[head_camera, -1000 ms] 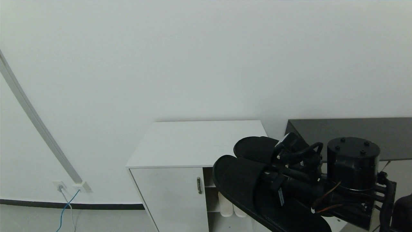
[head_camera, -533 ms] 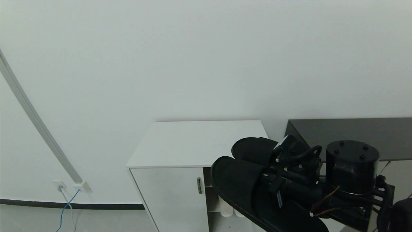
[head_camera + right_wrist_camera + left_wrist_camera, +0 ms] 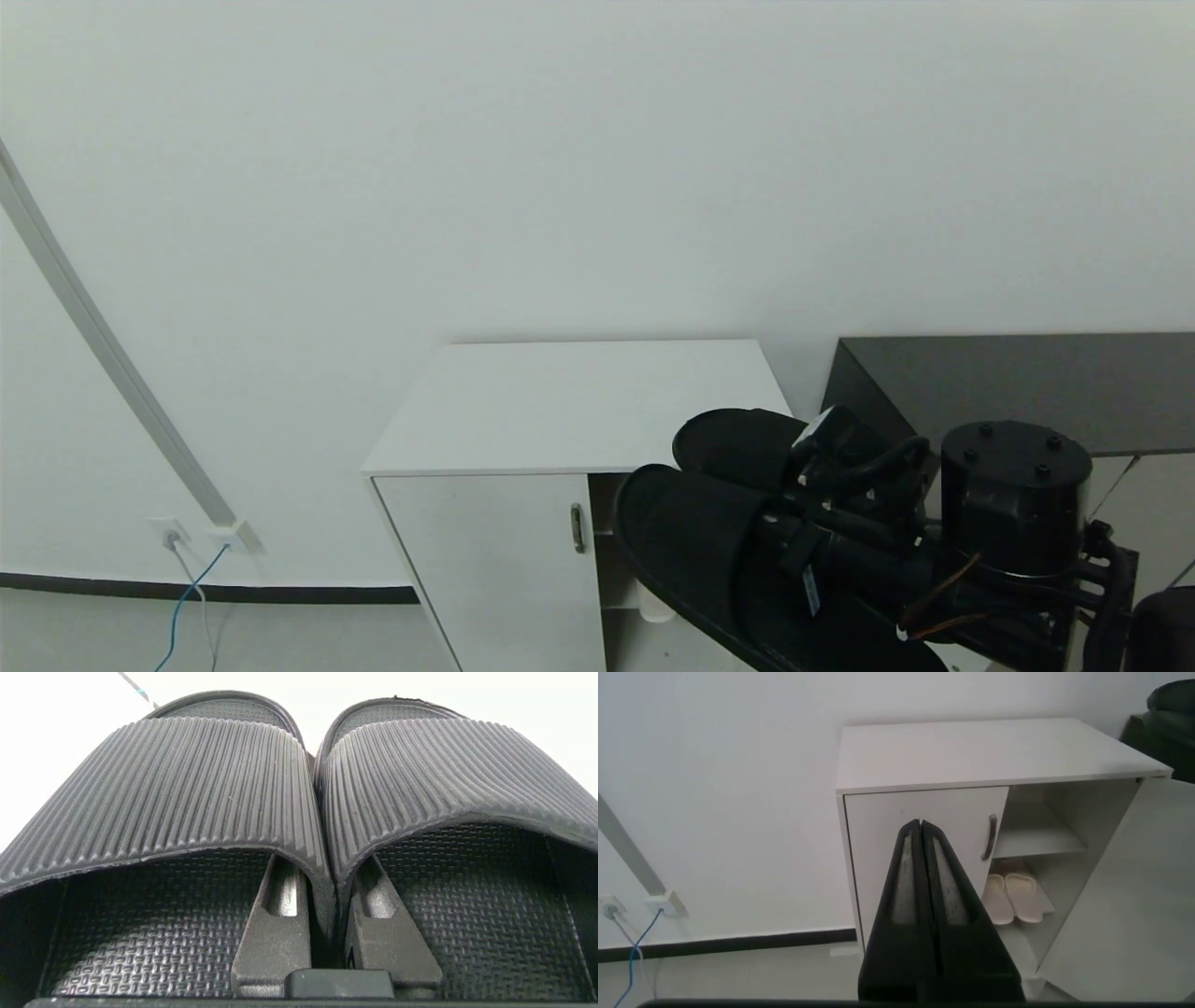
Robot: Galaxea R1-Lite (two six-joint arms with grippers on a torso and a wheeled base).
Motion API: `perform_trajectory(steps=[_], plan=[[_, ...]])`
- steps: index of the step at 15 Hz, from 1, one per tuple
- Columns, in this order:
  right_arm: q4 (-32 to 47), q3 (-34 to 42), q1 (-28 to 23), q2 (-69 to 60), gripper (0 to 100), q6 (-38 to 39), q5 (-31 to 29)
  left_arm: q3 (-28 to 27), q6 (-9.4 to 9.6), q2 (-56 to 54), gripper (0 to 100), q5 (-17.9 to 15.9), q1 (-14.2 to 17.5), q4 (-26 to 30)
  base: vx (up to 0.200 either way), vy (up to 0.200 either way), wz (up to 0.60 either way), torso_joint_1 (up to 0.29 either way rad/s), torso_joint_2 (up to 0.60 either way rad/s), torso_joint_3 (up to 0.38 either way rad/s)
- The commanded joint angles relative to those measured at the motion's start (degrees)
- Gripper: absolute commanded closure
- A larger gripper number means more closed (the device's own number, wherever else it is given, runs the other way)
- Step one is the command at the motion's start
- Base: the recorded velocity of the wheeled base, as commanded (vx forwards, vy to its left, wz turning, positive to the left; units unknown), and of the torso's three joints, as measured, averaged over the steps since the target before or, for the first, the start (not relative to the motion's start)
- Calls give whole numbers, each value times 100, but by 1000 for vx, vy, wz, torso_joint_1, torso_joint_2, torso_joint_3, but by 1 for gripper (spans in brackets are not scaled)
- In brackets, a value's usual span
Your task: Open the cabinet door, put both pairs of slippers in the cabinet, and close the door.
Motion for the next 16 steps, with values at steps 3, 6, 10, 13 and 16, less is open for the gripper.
perform_trajectory(steps=[3,6,10,13,16], plan=[[-11,5,3,42,100,-2,-2,1,-1,7,100,-8,-1,0,0,0,0,-154,343,188],[-11,5,3,42,100,-2,-2,1,-1,7,100,0,-1,0,0,0,0,-154,342,190],[-11,5,3,51,100,-2,-2,1,-1,7,100,0,-1,0,0,0,0,-157,355,199],[-11,14,3,51,100,-2,-2,1,-1,7,100,-8,-1,0,0,0,0,-159,373,211],[-11,14,3,51,100,-2,7,1,-1,7,100,0,-1,0,0,0,0,-181,421,238]])
